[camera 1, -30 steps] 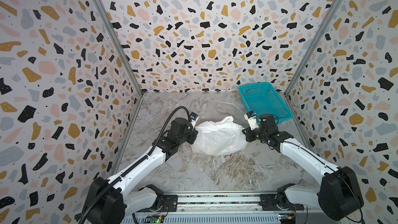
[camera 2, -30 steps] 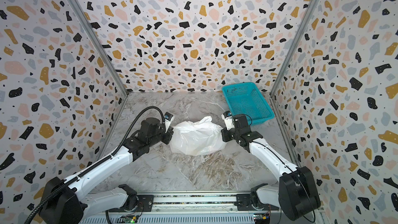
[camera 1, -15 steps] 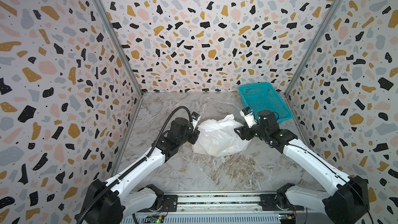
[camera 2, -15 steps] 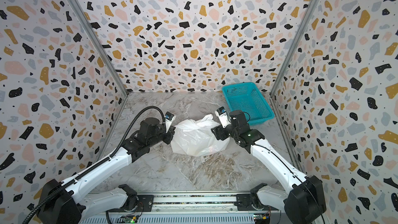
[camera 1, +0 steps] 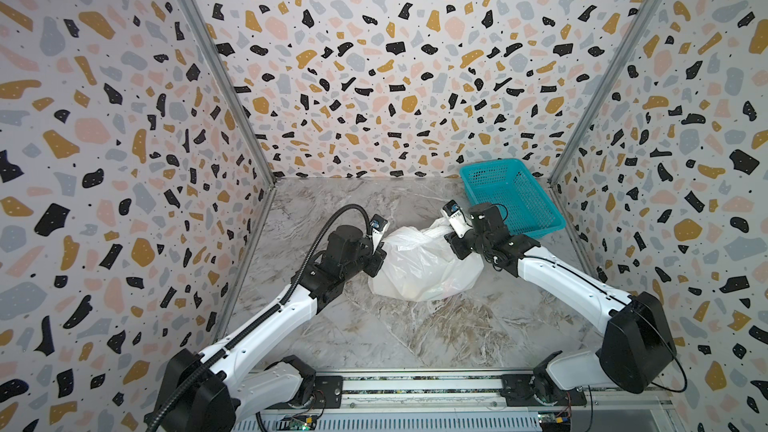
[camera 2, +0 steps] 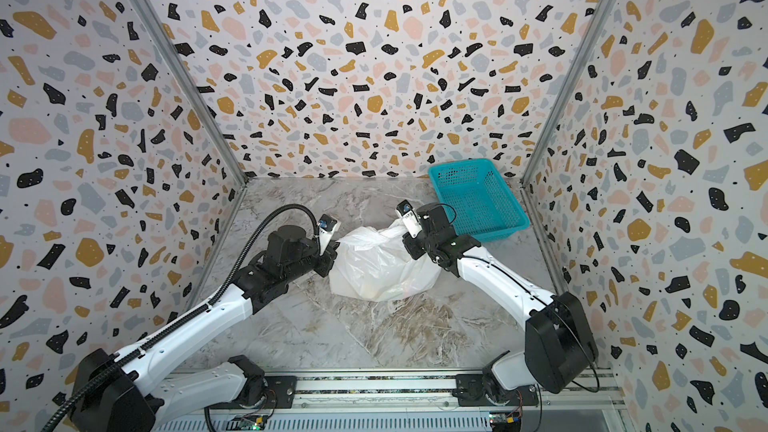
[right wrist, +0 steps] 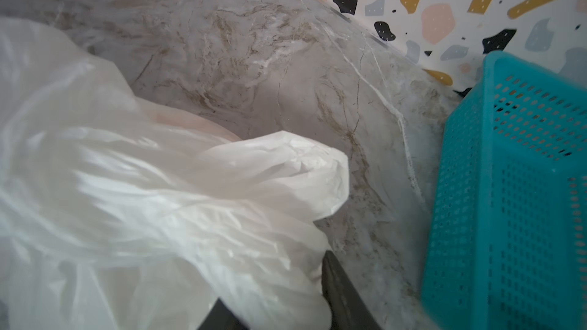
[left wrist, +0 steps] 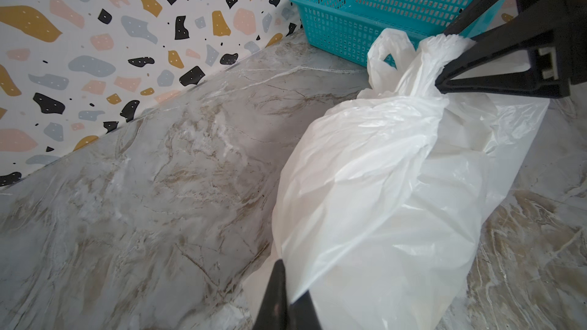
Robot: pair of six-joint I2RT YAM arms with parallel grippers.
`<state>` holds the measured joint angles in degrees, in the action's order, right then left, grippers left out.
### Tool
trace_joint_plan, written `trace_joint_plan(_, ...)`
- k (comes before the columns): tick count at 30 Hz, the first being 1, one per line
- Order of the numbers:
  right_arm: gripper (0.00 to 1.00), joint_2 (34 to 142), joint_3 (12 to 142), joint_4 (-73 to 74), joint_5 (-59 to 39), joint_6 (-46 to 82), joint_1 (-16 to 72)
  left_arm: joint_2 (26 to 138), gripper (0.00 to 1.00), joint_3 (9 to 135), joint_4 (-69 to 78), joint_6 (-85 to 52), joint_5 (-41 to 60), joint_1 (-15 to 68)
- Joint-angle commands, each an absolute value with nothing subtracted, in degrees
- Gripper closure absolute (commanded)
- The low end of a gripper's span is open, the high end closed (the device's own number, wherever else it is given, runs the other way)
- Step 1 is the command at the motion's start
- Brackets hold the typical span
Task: Untie the knot of the plastic bag and take out the fruit
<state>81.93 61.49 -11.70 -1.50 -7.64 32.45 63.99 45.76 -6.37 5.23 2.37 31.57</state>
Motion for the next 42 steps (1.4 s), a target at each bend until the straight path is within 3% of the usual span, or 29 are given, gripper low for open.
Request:
trace_joint_plan(1, 0.79, 80.0, 64.7, -11.2, -2.2, -8.9, 31.3, 62.8, 1.00, 46.1, -4.6, 6.0, 0.8, 31.6)
trace_joint_plan(9, 0.94, 75.8, 64.0, -18.4, -8.8, -4.1, 23.2, 63.7, 1.00, 45.4, -6.0, 3.6, -4.1, 30.3)
trace_joint_plan(18, 1.00, 76.0, 61.0, -19.9, -19.4, 5.0, 13.0, 67.9, 1.00, 46.6, -8.4, 0.7, -2.7, 27.5)
trace_joint_plan(19, 1.00, 76.4, 61.0, -19.9, -20.7, 5.1, 12.9, 68.4, 0.98, 47.2, -8.9, 0.8, -2.4, 27.5)
trace_joint_plan(21, 1.00, 76.5, 60.9, -19.5, -23.1, 5.3, 13.3, 68.7, 0.58, 49.0, -9.8, 0.8, -1.9, 27.9)
trace_joint_plan(24, 1.00, 76.3, 60.7, -18.9, -23.9, 6.0, 14.4, 66.1, 0.35, 50.7, -9.0, 3.6, -6.7, 33.2)
trace_joint_plan(30, 1.00, 76.6, 60.8, -18.9, -27.0, 8.4, 15.0, 64.7, 0.20, 53.8, -6.2, 9.2, -10.3, 44.1)
trace_joint_plan(42, 1.00, 75.2, 60.9, -18.0, -31.2, 12.4, 16.1, 77.9, 0.18, 57.6, 2.6, 10.6, -13.6, 52.1)
